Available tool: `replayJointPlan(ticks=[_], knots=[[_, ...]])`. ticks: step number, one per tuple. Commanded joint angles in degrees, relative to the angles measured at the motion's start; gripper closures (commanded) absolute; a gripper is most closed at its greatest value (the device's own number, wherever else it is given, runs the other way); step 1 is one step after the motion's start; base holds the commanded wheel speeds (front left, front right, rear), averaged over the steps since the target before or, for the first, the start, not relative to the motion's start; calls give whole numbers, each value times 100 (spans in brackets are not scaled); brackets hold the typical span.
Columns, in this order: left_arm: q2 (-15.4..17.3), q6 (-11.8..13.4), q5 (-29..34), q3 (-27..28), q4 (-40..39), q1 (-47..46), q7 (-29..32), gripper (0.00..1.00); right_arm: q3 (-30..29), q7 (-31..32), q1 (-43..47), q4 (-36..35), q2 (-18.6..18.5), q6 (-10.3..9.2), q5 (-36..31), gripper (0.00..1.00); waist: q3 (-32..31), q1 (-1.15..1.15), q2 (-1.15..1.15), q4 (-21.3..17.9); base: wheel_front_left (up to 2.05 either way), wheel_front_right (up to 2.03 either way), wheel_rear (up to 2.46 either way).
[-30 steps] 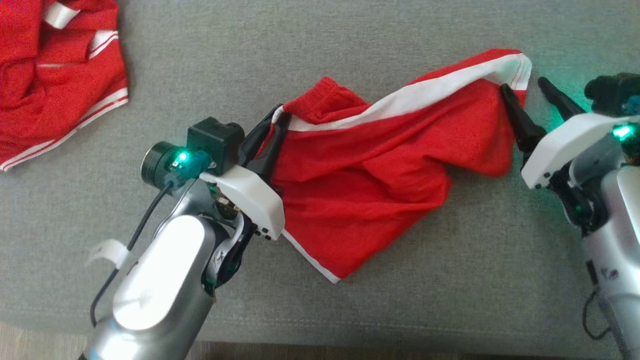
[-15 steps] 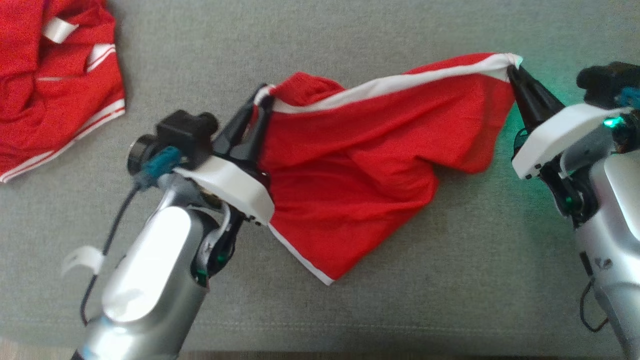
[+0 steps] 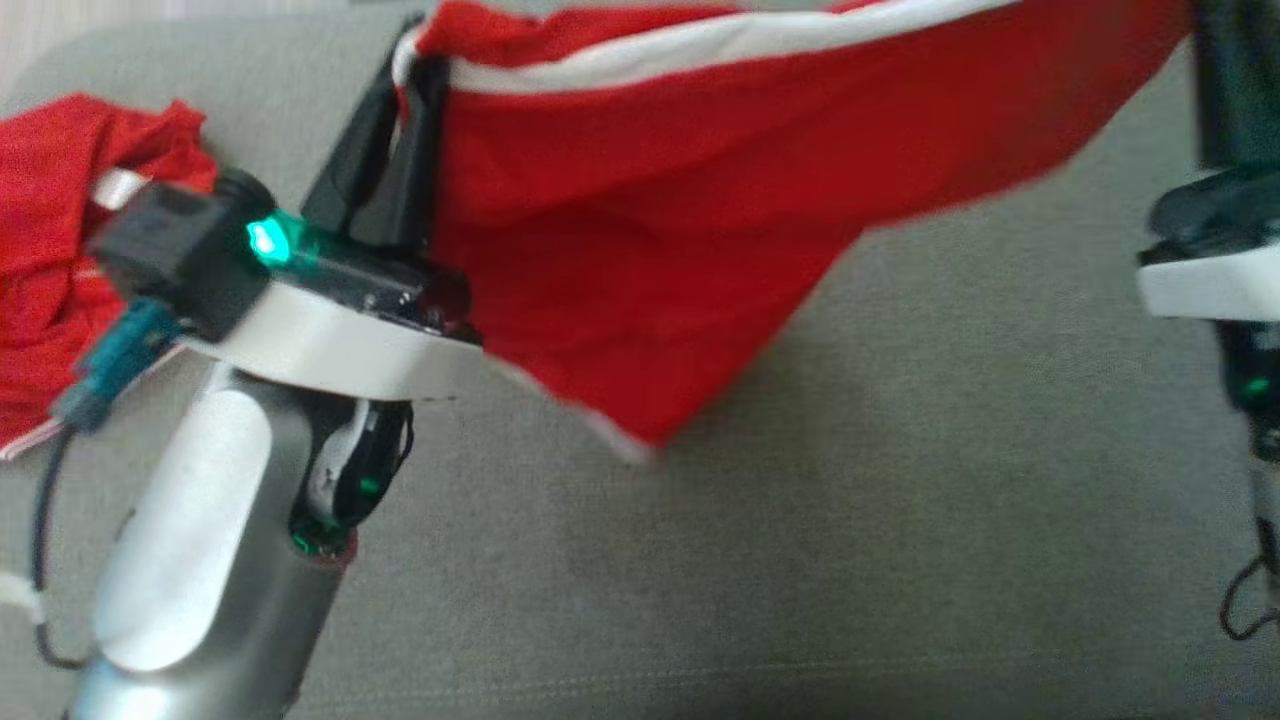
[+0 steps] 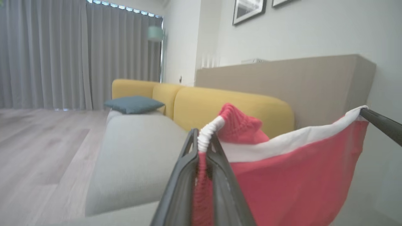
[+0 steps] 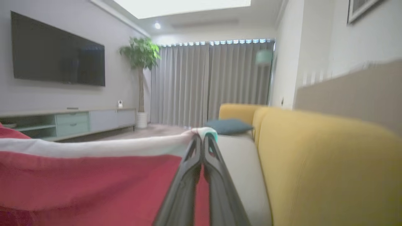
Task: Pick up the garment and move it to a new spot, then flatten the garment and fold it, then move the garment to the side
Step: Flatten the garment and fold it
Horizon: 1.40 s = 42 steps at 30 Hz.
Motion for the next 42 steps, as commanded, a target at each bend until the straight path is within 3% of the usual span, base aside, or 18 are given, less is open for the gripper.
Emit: replayJointPlan(ticks=[1, 9, 17, 23, 29, 35, 41, 42], knots=[[154, 21, 32, 279, -325, -341, -15, 100, -31, 78, 65, -326, -115, 43, -49, 100, -221, 0, 0, -145, 0, 0, 0], [313, 103, -79, 425, -1091, -552, 431, 100, -651, 914, 196, -1763, -62, 43, -212, 100, -520, 0, 0, -269, 0, 0, 0], [237, 8, -200, 286, -671, -981, 733, 100, -702, 1247, -38, -1622, 52, 43, -22, 100, -258, 0, 0, -327, 0, 0, 0], [-123, -238, -392, 241, 759, -1859, 523, 100, -402, 1057, -861, -378, 23, 43, 326, 100, 183, 0, 0, -300, 0, 0, 0], [-551, -584, -484, 408, 2701, -3166, -415, 100, 143, 465, -2403, 1298, 88, 43, 585, 100, 490, 0, 0, -265, 0, 0, 0], [-744, -858, -499, 639, 4474, -4022, -923, 100, 886, -309, -3566, 2921, 553, 43, 761, 100, 594, 0, 0, -360, 0, 0, 0], [-890, -1009, -533, 936, 5831, -3735, -949, 100, 1901, -701, -3561, 4513, 1199, 43, 1180, 100, 780, 0, 0, -511, 0, 0, 0], [-890, -1009, -533, 936, 5831, -3735, -949, 100, 1901, -701, -3561, 4513, 1199, 43, 1180, 100, 780, 0, 0, -511, 0, 0, 0]])
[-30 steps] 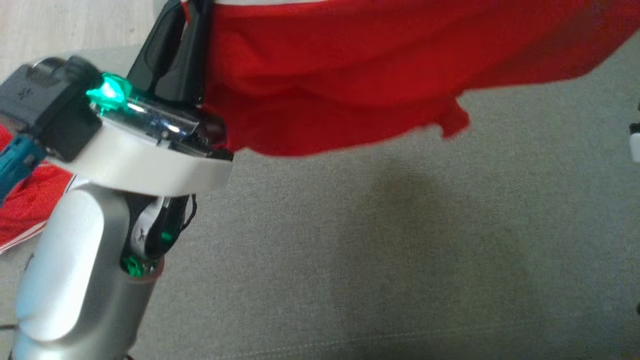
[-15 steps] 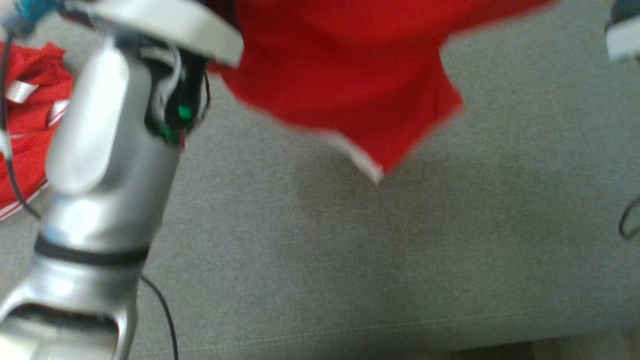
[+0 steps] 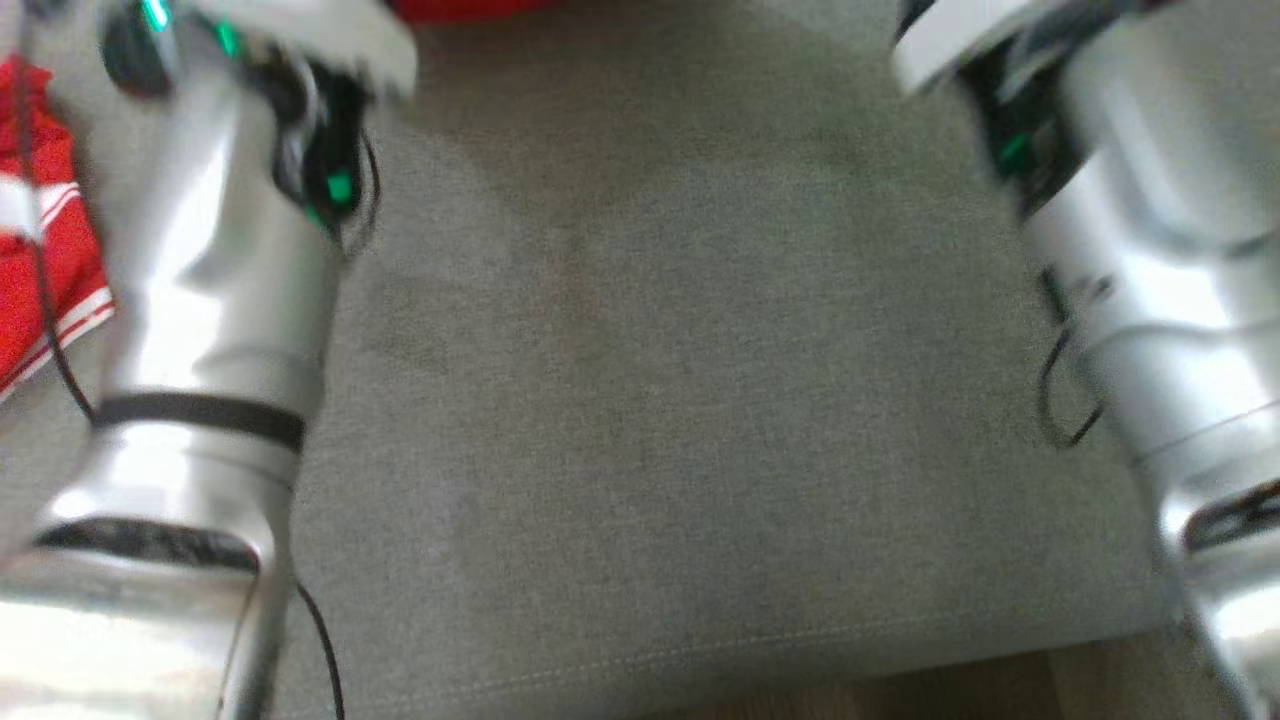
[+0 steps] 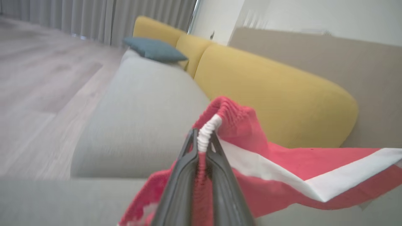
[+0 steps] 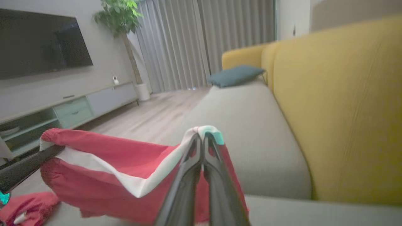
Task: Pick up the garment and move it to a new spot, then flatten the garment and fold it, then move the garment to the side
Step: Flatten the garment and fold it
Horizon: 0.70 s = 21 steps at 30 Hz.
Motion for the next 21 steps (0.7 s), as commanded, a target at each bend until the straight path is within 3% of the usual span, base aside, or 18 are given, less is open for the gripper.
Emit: replayJointPlan(ticks=[1, 5, 9, 14, 21], knots=[[126, -20, -31, 155, -16, 48, -26, 100, 133, -75, 125, 21, 166, 43, 119, 100, 76, 0, 0, -38, 0, 0, 0], [46, -55, -88, 191, 562, 465, -27, 100, 720, -192, 487, 625, 323, 43, 511, 100, 257, 0, 0, -4, 0, 0, 0], [26, -120, -299, -125, 623, 946, -27, 100, 1141, -374, 929, 726, 197, 43, 866, 100, 347, 0, 0, 36, 0, 0, 0], [24, -149, -231, -539, -339, 2251, -28, 100, 1496, -635, 1953, 279, -388, 43, 1189, 100, 39, 0, 0, 77, 0, 0, 0], [184, -155, 248, -544, -1852, 4002, -28, 100, 1031, -745, 3448, -776, -1091, 43, 1190, 100, -537, 0, 0, 140, 0, 0, 0]])
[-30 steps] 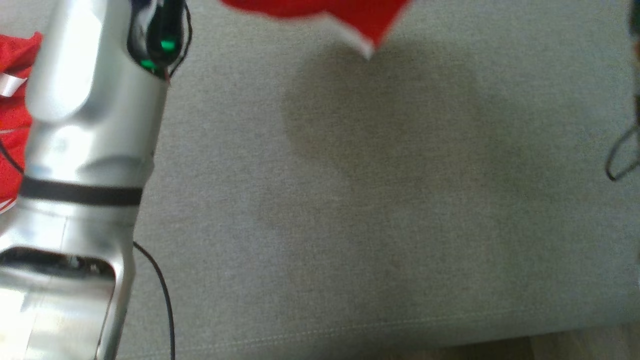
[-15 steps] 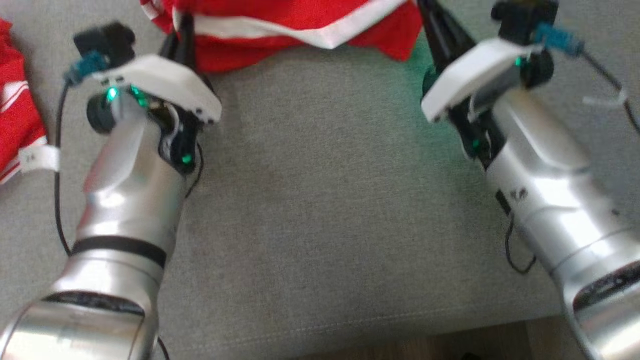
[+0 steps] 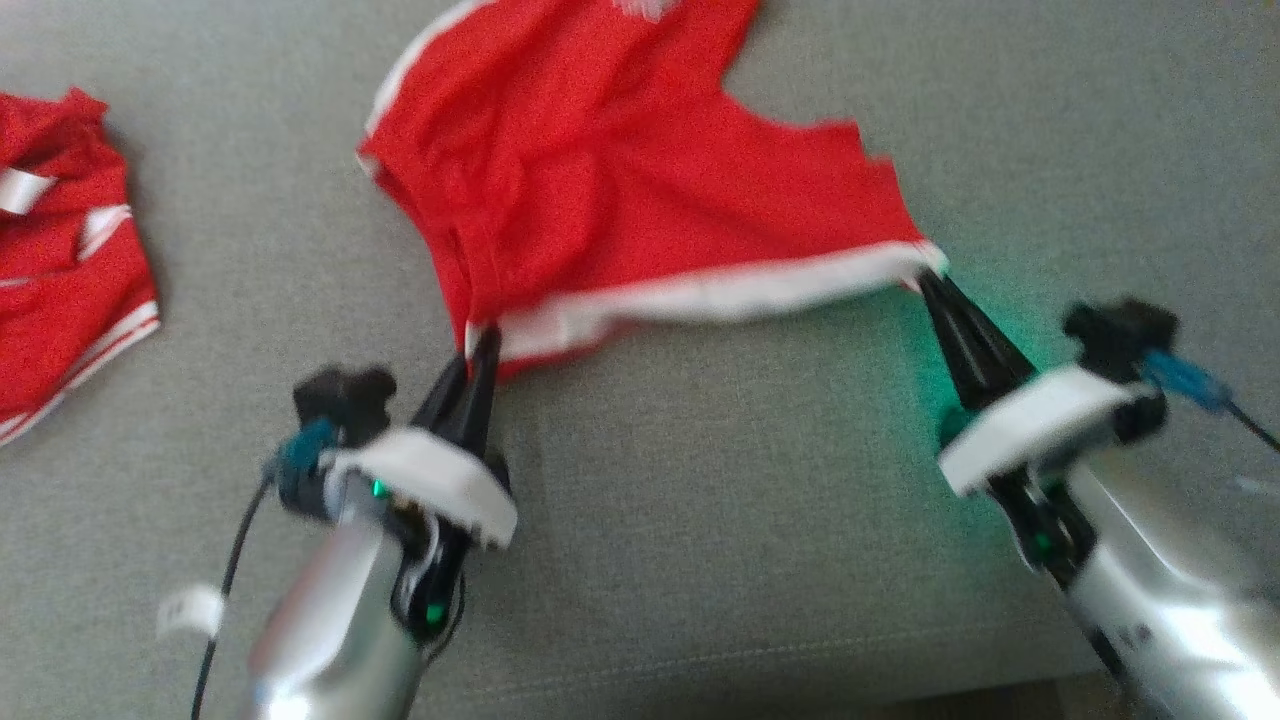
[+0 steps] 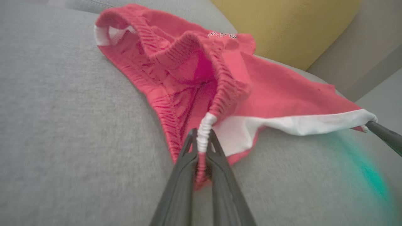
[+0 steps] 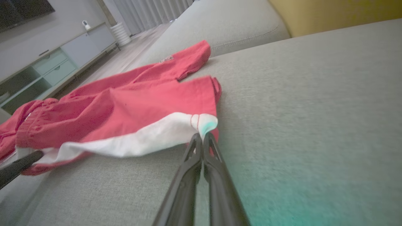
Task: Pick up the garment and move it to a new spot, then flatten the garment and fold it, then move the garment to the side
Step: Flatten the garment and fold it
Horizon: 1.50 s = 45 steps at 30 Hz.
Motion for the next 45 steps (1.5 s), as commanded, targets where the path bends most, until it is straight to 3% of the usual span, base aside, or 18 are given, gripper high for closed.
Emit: replayJointPlan(ticks=[1, 7, 15, 20, 25, 32, 39, 45], knots=[[176, -32, 60, 138, -338, 57, -30, 100, -89, -68, 212, -258, -152, 43, -49, 100, -217, 0, 0, 54, 0, 0, 0], [439, 105, 88, 102, -1577, 1246, 62, 100, -897, 248, 1654, -1349, -385, 43, -385, 100, -578, 0, 0, 104, 0, 0, 0], [675, 618, -38, 42, -3330, 2537, 838, 100, -2375, 1655, 3390, -3188, -203, 43, -1143, 100, -838, 0, 0, 71, 0, 0, 0], [738, 764, -111, 64, -3880, 2695, 1122, 100, -2992, 2356, 3718, -4158, 154, 43, -1551, 100, -835, 0, 0, 109, 0, 0, 0], [613, 770, -304, 147, -4012, 2419, 1205, 100, -3172, 2666, 3443, -4458, 290, 43, -1752, 100, -696, 0, 0, 213, 0, 0, 0], [345, 641, -683, 297, -3689, 1492, 1261, 100, -2911, 2876, 1879, -3989, -37, 43, -1760, 100, -108, 0, 0, 450, 0, 0, 0], [97, 490, -1078, 292, -2947, 486, 1189, 100, -2287, 2808, 146, -2895, -427, 43, -1519, 100, 445, 0, 0, 840, 0, 0, 0], [-3, 431, -1367, 200, -2283, -248, 870, 100, -1630, 2576, -1123, -1825, -549, 43, -1270, 100, 832, 0, 0, 1164, 0, 0, 0]])
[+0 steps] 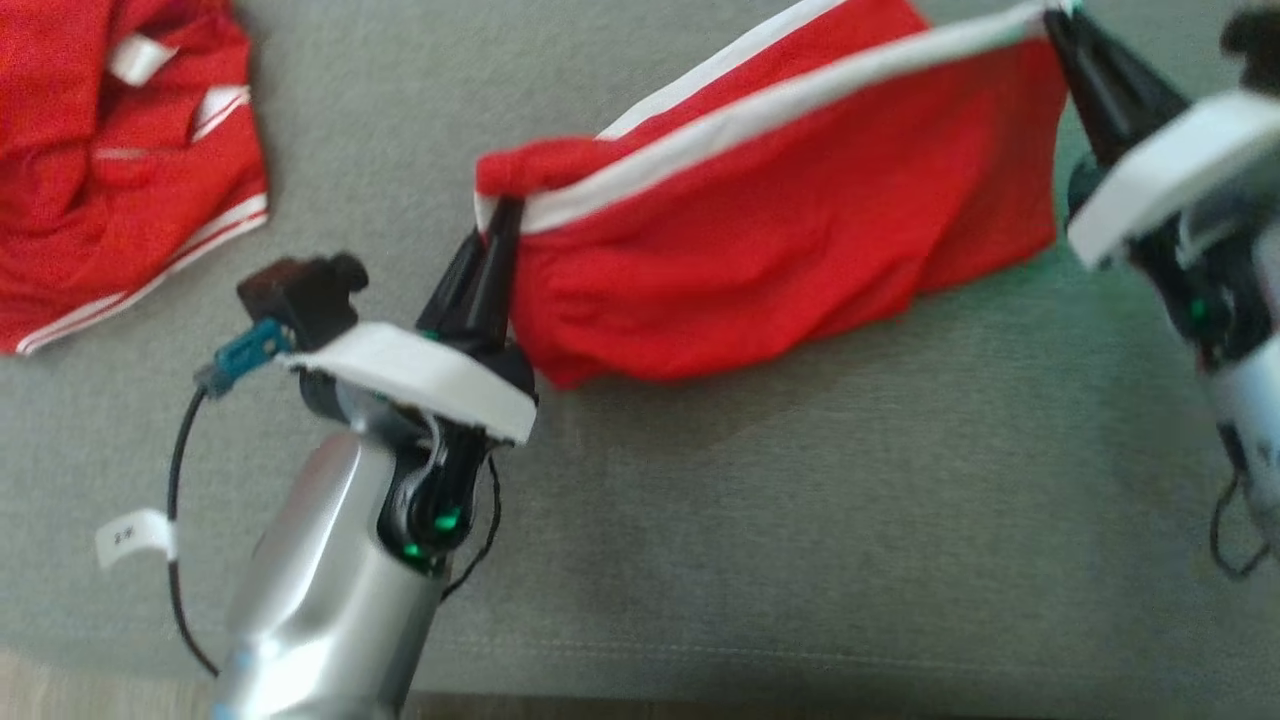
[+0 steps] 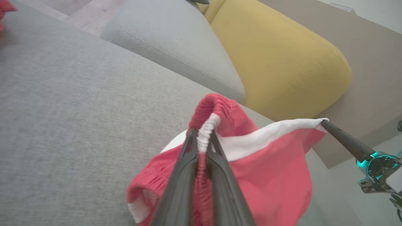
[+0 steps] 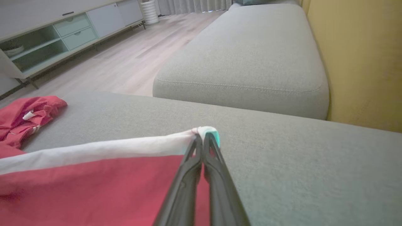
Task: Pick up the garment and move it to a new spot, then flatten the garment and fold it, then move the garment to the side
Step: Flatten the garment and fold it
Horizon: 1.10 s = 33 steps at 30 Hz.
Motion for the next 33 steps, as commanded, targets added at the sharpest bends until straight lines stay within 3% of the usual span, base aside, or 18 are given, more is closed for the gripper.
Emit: replayJointPlan(ticks=[1, 13, 14, 15, 16, 17, 23, 28, 33], knots=[[34, -35, -89, 143, -36, -225, -79, 100, 149, -77, -230, 30, -103, 43, 61, 100, 242, 0, 0, 235, 0, 0, 0], [13, -24, -846, -657, 1234, -1210, -689, 98, 1407, -987, -1816, 1838, -137, 43, 430, 100, 637, 0, 0, 624, 0, 0, 0], [13, -23, -891, -734, 1309, -1262, -716, 77, 1511, -1058, -1900, 1942, -128, 43, 467, 100, 651, 0, 0, 636, 0, 0, 0], [13, -28, -940, -809, 1378, -1308, -740, 31, 1605, -1138, -1970, 2032, -111, 43, 516, 100, 662, 0, 0, 644, 0, 0, 0], [13, -28, -974, -880, 1441, -1349, -764, 0, 1708, -1212, -2021, 2115, -97, 43, 556, 34, 664, 0, 0, 647, 0, 0, 0], [12, -18, -990, -938, 1498, -1382, -790, 0, 1805, -1291, -2057, 2195, -86, 43, 589, 0, 662, 0, 0, 645, 0, 0, 0], [13, 126, -884, -1019, 1681, -1409, -905, 0, 2036, -1934, -2014, 2495, -28, 43, 738, 0, 576, 0, 0, 567, 0, 0, 0], [163, 680, 6, -675, 1338, -1213, -939, 0, 1998, -2583, -1776, 2478, -28, 43, 637, 0, 410, 0, 0, 388, 0, 0, 0], [347, 1247, 1100, -166, 439, -609, -942, 0, 1329, -2694, -1288, 1939, -50, 43, 260, 0, 224, 0, 0, 161, 0, 0, 0]])
